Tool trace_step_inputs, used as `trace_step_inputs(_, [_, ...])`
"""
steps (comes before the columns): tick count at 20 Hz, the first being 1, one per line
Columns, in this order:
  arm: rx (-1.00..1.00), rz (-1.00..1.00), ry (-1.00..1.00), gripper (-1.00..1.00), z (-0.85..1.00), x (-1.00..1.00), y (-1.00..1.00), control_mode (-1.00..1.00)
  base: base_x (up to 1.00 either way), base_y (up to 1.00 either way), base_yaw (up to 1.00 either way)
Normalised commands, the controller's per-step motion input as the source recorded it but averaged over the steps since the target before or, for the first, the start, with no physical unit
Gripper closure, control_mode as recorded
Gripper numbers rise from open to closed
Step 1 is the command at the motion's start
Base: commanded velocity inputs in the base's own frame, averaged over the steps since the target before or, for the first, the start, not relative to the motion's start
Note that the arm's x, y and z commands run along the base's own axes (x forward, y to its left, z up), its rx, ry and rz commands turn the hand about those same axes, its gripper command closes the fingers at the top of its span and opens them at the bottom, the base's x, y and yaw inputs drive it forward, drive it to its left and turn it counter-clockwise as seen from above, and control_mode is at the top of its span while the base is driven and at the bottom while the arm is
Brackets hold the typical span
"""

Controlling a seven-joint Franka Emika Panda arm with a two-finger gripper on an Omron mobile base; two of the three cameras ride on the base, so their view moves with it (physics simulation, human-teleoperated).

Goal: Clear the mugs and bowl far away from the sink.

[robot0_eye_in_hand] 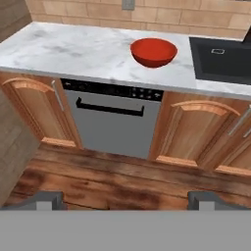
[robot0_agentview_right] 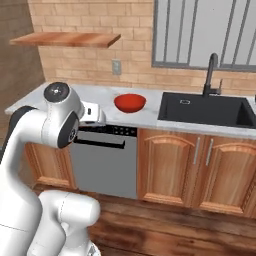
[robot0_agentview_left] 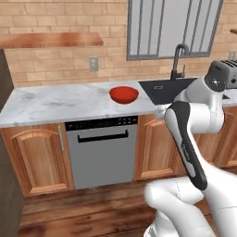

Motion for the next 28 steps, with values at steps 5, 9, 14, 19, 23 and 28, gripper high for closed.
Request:
trace_step_inputs(5, [0.0, 0.0, 0.0, -1.0, 0.0, 0.0, 0.0, 1.0, 1.0, 0.52, -0.28])
trace_step_inputs(9, [0.0, 0.0, 0.0, -1.0, 0.0, 0.0, 0.0, 1.0, 1.0, -0.11, -0.17])
trace_step_inputs(14, [0.0, 0.0, 0.0, -1.0, 0.0, 0.0, 0.0, 1.0, 1.0, -0.03, -0.08])
trace_step_inputs(19, [0.0, 0.0, 0.0, -1.0, 0.0, 0.0, 0.0, 1.0, 0.68, -0.29, -0.02])
trace_step_inputs(23, [0.0, -0.23, 0.25, -1.0, -0.7, 0.17, -0.47, -1.0, 0.07, -0.12, -0.04])
trace_step_inputs(28, [0.0, -0.29, 0.31, -1.0, -1.0, 0.35, -0.67, -1.0, 0.0, 0.0, 0.0])
